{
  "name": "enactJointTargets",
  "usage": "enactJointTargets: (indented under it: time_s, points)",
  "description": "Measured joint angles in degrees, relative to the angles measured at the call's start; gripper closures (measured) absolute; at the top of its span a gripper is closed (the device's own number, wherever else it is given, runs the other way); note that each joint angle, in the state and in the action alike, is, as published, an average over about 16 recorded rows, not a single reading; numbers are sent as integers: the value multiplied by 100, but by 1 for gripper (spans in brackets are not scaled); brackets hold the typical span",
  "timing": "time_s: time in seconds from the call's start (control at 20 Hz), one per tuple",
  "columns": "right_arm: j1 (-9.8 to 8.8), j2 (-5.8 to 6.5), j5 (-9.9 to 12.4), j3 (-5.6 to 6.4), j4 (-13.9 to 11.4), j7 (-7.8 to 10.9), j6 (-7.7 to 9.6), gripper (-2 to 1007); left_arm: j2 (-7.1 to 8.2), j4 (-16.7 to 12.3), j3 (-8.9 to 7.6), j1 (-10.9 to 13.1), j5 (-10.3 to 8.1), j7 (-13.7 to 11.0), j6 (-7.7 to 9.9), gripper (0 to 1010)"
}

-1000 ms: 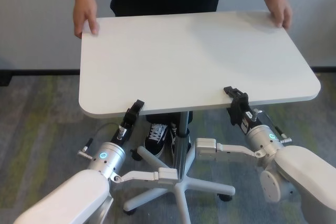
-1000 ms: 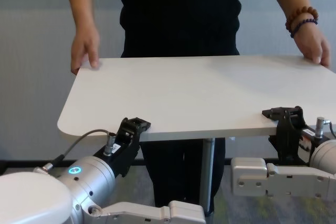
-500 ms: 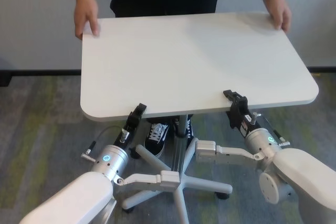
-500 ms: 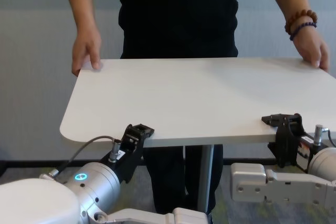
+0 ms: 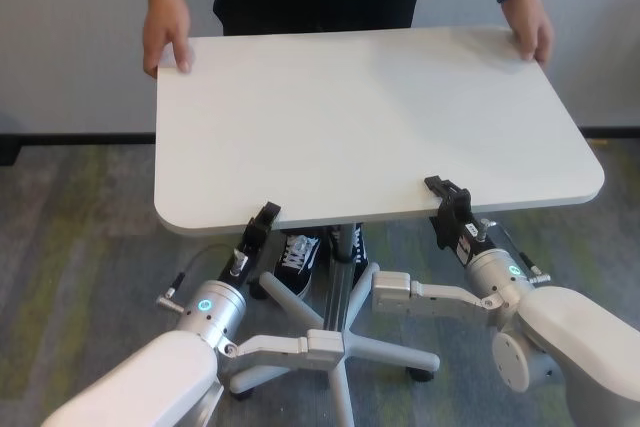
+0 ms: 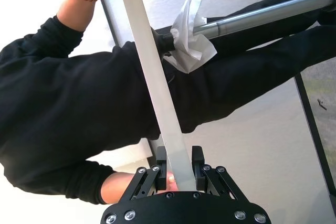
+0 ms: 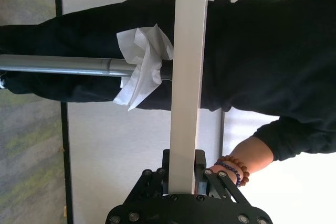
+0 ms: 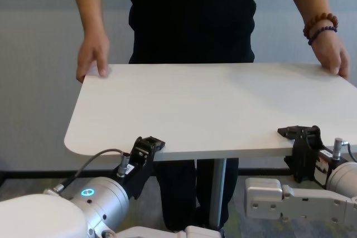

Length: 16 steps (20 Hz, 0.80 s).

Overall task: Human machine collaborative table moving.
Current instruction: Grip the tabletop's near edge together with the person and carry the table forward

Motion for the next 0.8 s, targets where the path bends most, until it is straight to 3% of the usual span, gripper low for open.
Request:
enactJointTargets:
  time_s: [0.8]
  points:
    - [36,-85,62,-20,227,-64,17,783,-6,-6,-7,30,-60,-42,-14,715]
